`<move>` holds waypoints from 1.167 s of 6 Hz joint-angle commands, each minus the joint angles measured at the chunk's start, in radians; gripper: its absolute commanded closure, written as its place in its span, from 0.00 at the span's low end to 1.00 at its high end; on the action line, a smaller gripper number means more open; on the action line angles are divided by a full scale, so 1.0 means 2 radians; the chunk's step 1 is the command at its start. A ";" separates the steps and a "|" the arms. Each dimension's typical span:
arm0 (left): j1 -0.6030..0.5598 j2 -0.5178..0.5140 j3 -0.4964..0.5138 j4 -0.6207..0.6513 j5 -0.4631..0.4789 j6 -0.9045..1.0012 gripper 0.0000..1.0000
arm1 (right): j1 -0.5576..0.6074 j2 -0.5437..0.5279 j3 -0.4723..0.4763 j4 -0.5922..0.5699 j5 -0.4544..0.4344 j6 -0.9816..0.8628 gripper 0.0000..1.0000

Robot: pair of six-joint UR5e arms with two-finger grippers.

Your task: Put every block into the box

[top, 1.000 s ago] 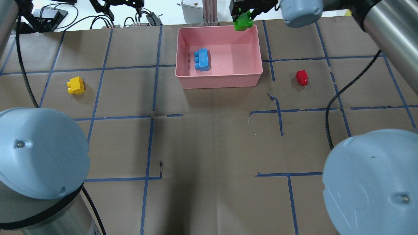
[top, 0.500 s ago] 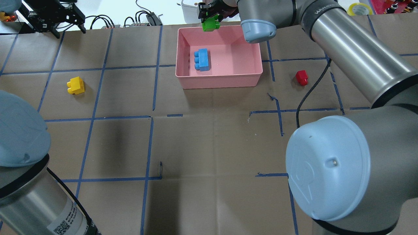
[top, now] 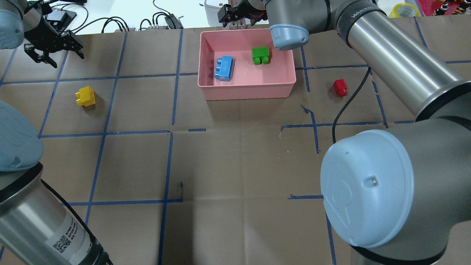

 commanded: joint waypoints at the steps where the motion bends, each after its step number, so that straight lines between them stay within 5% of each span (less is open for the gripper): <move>1: 0.002 -0.006 -0.044 0.035 0.000 -0.021 0.01 | -0.020 -0.031 0.002 0.080 -0.005 -0.041 0.00; 3: 0.021 -0.007 -0.120 0.110 0.000 -0.016 0.01 | -0.078 -0.098 0.006 0.259 -0.005 -0.066 0.00; 4: 0.021 -0.007 -0.159 0.165 0.001 -0.017 0.01 | -0.100 -0.107 0.007 0.267 -0.017 -0.068 0.00; 5: 0.021 -0.007 -0.171 0.183 0.001 -0.016 0.01 | -0.105 -0.108 0.025 0.266 -0.081 -0.116 0.01; 7: 0.022 -0.007 -0.171 0.184 0.018 -0.013 0.02 | -0.137 -0.125 0.123 0.239 -0.108 -0.133 0.01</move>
